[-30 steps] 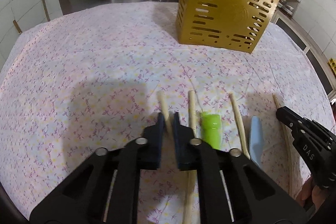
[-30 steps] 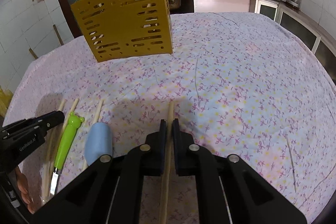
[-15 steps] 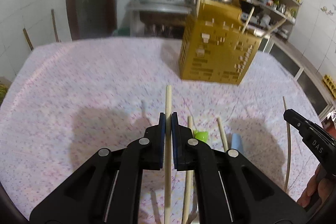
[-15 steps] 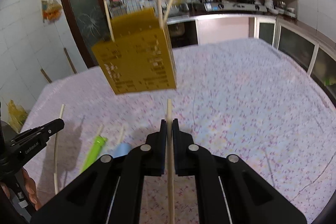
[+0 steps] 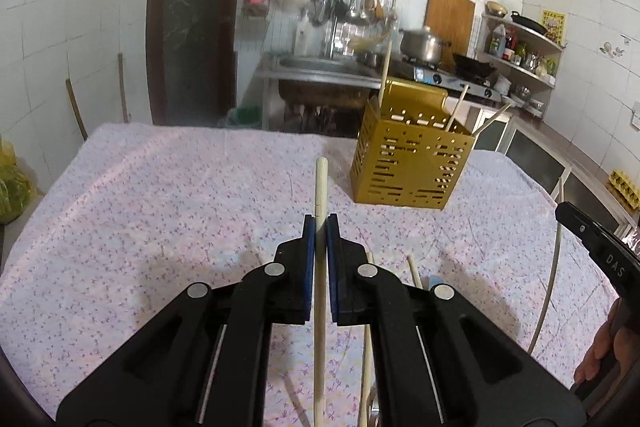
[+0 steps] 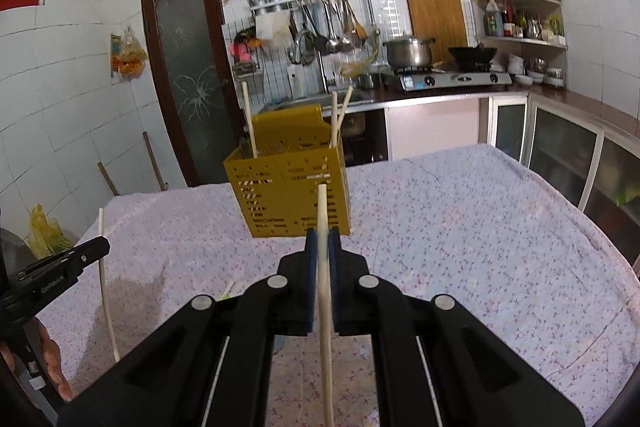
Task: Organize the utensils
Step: 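Carry both chopsticks over the yellow holder and open both tools to drop them in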
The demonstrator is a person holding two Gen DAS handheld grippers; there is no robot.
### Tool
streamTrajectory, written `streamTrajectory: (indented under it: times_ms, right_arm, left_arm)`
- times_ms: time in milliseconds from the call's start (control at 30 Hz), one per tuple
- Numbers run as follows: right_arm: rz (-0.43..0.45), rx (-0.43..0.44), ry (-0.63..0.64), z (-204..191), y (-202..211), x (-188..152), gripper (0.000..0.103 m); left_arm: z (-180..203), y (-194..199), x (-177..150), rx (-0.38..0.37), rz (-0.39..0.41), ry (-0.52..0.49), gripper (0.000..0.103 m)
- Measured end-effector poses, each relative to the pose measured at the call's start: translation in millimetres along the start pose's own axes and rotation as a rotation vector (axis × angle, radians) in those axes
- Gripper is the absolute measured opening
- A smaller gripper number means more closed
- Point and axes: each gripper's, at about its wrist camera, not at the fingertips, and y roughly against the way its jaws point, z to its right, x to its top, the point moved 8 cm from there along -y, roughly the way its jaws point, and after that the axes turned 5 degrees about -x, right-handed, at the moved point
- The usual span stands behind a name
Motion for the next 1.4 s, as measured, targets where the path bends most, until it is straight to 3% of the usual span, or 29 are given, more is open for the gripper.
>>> streamTrajectory:
  times_ms: [333, 867, 1033, 1400]
  right_arm:
    - [0.078, -0.006, 0.024, -5.4, 16.2, 8.5, 0.006]
    - [0.182, -0.002, 0.031, -9.4, 17.0, 59.3, 0.006]
    - [0.229, 0.002, 0.035, -12.2, 13.8, 91.1, 0.006]
    - [0.397, 0.013, 0.064, -37.5, -9.8, 209.2, 0.006]
  left_arm:
    - [10.1, 18.8, 8.6, 0.009, 0.072, -0.042, 0.005]
    - [47.4, 16.9, 63.4, -0.026, 0.164, -0.116, 0.005]
    - [64.6, 13.1, 97.9, -0.054, 0.216, -0.136, 0.005]
    - [91.1, -21.8, 224.8, -0.119, 0.400, -0.105, 0.005]
